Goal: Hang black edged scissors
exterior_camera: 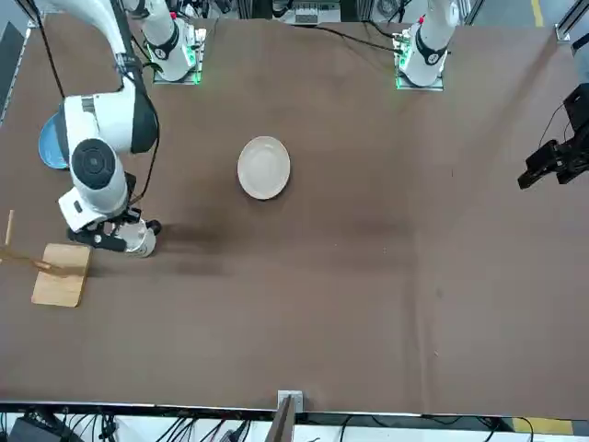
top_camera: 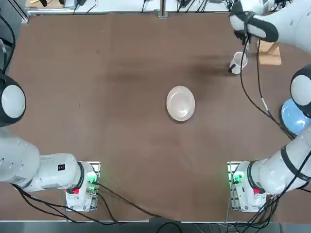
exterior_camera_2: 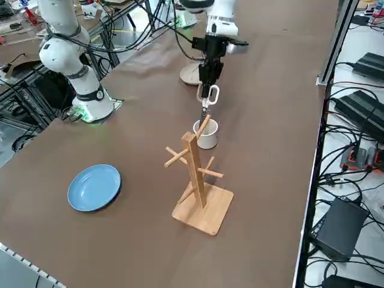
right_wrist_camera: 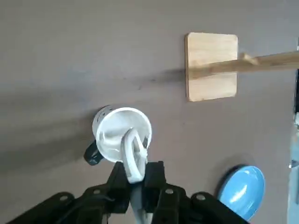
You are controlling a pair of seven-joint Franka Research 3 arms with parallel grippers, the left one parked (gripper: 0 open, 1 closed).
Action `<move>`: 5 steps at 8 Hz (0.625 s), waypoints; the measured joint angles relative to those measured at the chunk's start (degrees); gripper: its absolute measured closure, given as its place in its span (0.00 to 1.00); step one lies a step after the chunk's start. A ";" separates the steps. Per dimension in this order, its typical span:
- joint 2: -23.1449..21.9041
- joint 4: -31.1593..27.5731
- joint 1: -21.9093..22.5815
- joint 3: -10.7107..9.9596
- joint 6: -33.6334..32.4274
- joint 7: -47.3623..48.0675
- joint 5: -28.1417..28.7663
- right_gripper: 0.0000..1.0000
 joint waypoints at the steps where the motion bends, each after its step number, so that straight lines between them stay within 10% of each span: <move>1: -0.11 3.92 -0.38 -0.21 -2.50 -2.06 4.50 0.84; 5: -1.33 14.61 -12.43 -1.19 -9.71 -19.64 20.35 0.84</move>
